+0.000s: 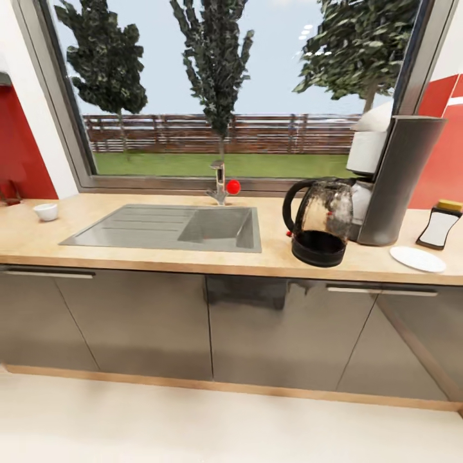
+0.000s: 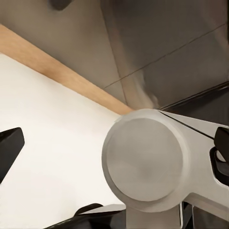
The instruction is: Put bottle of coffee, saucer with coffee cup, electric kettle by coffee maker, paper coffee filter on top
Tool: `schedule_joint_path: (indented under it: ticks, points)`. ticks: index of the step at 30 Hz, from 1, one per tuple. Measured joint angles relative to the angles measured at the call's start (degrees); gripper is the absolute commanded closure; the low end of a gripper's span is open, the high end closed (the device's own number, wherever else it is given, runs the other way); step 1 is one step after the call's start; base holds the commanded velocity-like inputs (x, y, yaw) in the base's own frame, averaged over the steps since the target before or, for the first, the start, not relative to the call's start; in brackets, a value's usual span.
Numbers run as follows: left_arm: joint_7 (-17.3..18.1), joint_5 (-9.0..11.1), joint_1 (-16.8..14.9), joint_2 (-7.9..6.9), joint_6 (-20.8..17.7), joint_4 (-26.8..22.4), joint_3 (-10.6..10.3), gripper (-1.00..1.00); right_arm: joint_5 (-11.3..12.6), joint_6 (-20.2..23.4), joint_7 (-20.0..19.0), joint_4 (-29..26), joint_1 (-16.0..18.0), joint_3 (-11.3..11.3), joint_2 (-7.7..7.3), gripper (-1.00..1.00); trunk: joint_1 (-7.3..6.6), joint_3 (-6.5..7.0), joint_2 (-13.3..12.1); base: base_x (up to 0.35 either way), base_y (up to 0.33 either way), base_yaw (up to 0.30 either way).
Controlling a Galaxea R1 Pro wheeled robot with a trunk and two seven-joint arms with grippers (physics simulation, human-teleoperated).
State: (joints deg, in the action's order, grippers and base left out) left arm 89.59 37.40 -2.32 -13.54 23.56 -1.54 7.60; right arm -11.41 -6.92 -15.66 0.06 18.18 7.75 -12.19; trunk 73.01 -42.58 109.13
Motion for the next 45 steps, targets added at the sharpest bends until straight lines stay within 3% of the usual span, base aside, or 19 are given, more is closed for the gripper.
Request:
schedule_joint_path:
  ticks: [45]
  points:
    - [0.0, 0.0, 0.0, 0.00, -0.1, 0.0, 0.0, -1.00, -0.1, 0.0, 0.1, 0.0, 0.0, -0.1, 0.06, -1.00, 0.00, 0.00, 0.0, 0.034, 0.024, 0.243]
